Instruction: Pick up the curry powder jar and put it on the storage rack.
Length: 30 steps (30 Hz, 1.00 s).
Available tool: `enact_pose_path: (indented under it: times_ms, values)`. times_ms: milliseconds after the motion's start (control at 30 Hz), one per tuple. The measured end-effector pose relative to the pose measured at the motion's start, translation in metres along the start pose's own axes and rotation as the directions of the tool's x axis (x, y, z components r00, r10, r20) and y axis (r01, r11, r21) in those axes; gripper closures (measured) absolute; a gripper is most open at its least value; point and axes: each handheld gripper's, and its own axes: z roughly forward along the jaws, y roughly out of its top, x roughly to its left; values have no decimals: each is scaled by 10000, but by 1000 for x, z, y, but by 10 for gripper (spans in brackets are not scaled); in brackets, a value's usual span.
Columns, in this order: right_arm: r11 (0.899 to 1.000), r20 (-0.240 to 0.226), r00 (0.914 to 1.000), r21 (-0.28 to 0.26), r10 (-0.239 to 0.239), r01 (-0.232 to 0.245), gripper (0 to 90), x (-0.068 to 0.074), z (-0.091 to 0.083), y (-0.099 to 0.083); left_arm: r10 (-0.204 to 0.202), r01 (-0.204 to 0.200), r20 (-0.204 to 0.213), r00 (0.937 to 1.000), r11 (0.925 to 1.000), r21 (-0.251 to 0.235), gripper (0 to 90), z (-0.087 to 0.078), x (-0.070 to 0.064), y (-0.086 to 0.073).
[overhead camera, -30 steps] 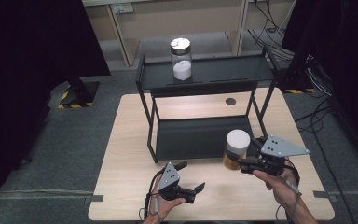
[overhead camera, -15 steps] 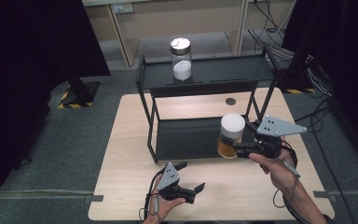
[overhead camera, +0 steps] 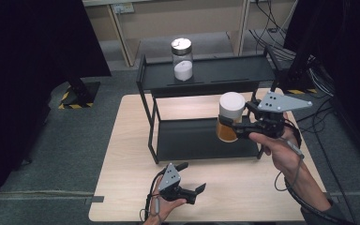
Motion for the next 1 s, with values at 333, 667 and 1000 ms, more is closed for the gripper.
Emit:
enact_pose_path:
  times_ms: [333,667,1000]
  values:
    - [10000,-47,10000,43,-4,4,355,-8,9,31,-61,61,-31,10000,10000,-10,19,-1,1,0]
    - [10000,75,10000,66,10,-10,355,-14,17,57,-129,129,7,9999,9999,2,19,0,2,-1]
    - [10000,257,9997,72,20,-22,355,-19,22,79,-124,124,20,9999,9999,-14,19,0,2,-1]
